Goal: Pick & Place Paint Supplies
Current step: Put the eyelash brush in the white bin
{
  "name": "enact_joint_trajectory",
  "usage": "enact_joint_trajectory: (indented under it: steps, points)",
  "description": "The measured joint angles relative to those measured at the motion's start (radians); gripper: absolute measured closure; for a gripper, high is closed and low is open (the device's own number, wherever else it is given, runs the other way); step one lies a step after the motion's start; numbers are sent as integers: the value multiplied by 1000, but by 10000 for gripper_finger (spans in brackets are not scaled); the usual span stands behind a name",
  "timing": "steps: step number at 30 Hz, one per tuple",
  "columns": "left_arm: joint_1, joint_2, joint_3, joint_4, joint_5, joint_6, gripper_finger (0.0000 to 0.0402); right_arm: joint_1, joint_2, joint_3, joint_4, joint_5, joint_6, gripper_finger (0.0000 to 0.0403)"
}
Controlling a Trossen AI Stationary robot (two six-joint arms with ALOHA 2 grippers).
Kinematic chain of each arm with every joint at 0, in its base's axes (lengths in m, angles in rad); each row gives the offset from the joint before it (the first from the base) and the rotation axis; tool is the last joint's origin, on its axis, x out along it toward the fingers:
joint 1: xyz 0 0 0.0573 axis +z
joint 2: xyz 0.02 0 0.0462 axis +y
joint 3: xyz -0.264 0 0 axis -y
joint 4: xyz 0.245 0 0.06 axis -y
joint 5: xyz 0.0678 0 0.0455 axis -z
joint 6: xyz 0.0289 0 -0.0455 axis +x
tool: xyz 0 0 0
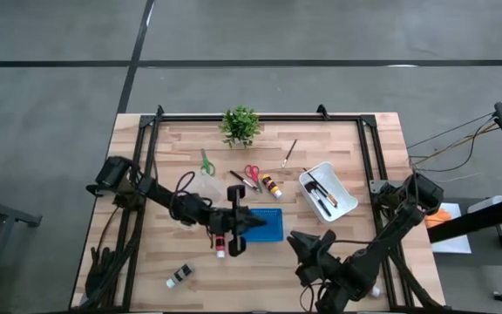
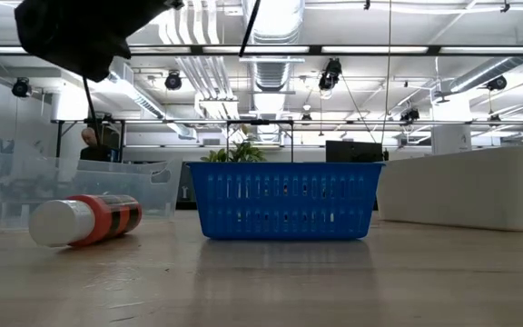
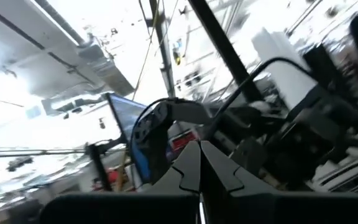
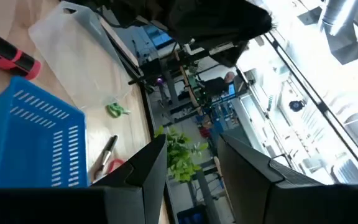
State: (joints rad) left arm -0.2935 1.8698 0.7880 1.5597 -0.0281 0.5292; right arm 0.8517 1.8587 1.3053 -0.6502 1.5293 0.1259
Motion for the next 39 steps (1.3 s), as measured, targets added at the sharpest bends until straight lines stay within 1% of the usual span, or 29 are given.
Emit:
enact_joint_trajectory:
  steps: [3, 5, 9, 12, 15, 18, 21, 24, 26, 29, 32, 34, 37, 39]
  points:
    - [12, 0, 19, -10, 32, -66, 399, -11, 0, 0, 0, -3, -51, 261]
    - [14, 0, 32, -10, 48, -82, 399, -18, 0, 0, 1, -8, -88, 261]
    - [15, 0, 66, -8, 134, -120, 399, -32, 0, 0, 2, -12, -142, 261]
    - [15, 0, 87, -12, 223, -145, 399, -42, 0, 0, 2, -15, -162, 261]
    - [22, 0, 97, -21, 355, -140, 399, -48, 0, -1, 2, -16, -159, 261]
    - [40, 0, 103, -33, 436, -143, 399, -48, 0, -1, 2, -16, -150, 261]
    - [60, 0, 106, -41, 514, -144, 399, -46, 0, -1, 2, -18, -123, 261]
    - [71, 0, 118, -43, 635, -141, 399, -46, 0, -1, 2, -20, -86, 261]
    - [73, 0, 132, -48, 693, -140, 399, -47, 0, -1, 3, -24, -61, 261]
    - [74, 0, 155, -94, 714, -136, 399, -47, 0, -1, 6, -46, -26, 261]
    - [74, 0, 173, -147, 731, -134, 399, -47, 0, -1, 6, -52, -26, 261]
    - [74, 0, 176, -174, 736, -134, 399, -47, 0, -1, 4, -88, -37, 261]
    - [72, 0, 163, -199, 736, -136, 399, -47, 0, -8, -6, -179, -54, 261]
    - [71, 0, 150, -228, 736, -137, 399, -47, -1, -21, -28, -293, -48, 261]
